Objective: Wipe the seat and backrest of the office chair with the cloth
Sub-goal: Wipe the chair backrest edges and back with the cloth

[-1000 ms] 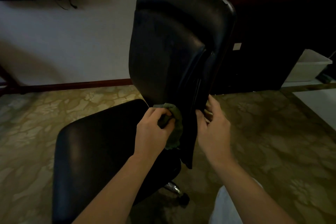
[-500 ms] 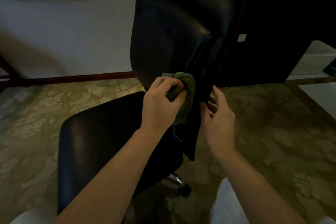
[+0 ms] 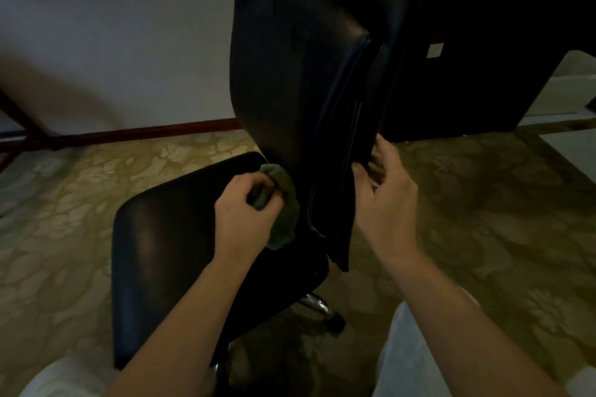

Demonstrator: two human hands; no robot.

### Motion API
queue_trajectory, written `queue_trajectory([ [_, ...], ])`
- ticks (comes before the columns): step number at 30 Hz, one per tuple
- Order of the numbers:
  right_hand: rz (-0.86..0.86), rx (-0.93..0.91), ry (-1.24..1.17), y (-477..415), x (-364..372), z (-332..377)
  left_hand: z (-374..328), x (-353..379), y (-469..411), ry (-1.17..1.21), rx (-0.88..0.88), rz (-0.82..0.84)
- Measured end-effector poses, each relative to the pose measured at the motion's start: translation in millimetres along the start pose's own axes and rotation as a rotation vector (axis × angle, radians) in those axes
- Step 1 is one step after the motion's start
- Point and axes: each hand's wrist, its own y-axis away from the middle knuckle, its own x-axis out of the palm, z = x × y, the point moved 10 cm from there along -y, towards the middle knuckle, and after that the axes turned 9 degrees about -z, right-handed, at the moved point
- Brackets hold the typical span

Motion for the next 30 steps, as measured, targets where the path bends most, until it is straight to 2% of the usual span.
queue_trajectory([
  [5, 0.01, 0.016, -0.025, 0.1, -0.2, 0.0, -52.5, 8.9, -9.8, 0.064, 0.197, -0.023],
  [8, 0.019, 0.02, -0.035, 0.5, -1.2, 1.6, -69.5, 22.8, -19.1, 0.059, 0.247, -0.019],
  [16, -0.004, -0.021, 0.012, -0.9, -1.0, 0.1, -43.2, 40.4, -7.9, 0.036, 0.198, 0.02],
  [21, 0.009, -0.014, -0.007, 0.3, -0.8, -1.0, 18.3, 50.3, 22.6, -0.019, -0.065, 0.199],
  [24, 0.036, 0.002, -0.01, 6.3, -0.1, -8.4, 31.9, 39.9, 32.1, 0.049, -0.14, 0.158],
  [30, 0.056, 0.05, 0.075, 18.5, 5.9, -30.3, -2.5, 23.9, 16.3, 0.095, 0.012, 0.038],
])
